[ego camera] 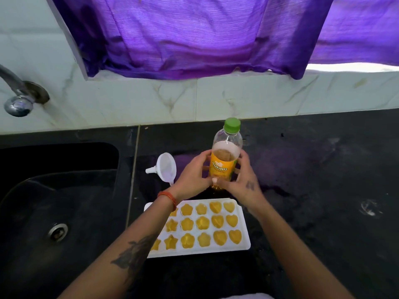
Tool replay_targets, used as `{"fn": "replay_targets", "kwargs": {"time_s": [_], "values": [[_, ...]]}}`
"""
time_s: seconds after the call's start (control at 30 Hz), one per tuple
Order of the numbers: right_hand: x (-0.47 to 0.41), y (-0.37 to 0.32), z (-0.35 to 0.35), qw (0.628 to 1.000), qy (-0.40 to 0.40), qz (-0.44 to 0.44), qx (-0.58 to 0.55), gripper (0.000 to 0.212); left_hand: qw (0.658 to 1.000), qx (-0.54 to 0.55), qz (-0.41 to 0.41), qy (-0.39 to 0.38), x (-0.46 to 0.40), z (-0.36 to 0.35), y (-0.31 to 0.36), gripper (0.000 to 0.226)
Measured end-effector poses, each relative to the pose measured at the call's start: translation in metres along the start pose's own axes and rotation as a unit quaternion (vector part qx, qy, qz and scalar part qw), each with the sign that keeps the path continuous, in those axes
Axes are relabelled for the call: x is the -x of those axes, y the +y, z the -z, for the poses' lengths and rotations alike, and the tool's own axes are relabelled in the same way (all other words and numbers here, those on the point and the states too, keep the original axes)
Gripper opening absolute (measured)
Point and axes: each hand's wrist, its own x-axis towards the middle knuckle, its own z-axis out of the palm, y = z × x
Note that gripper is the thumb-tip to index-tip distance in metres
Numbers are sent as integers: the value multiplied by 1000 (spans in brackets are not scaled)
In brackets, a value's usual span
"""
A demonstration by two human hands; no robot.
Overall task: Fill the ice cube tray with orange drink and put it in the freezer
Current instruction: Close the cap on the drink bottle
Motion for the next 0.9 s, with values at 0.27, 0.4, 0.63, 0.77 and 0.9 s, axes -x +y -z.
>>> {"fn": "replay_targets", "kwargs": {"time_s": [0.27, 0.4, 0.63, 0.77, 0.9], "values": [[-40, 10, -17, 992, 92, 8, 87, 77, 986, -115, -12, 120, -2, 58, -8, 47], [-75, 9, -13, 994, 71, -7, 81, 78, 966, -159, 21, 205, 3, 113, -26, 45], [-164, 3, -25, 992, 50, 30, 113, 84, 964, -199, 174, -4, 10, 149, -78, 79], [-211, -4, -33, 990, 34, 45, 126, 85, 968, -190, 163, -15, 5, 146, -100, 74], [-238, -3, -38, 991, 40, 39, 122, 84, 972, -203, 121, 4, 1, 143, -110, 55]]}}
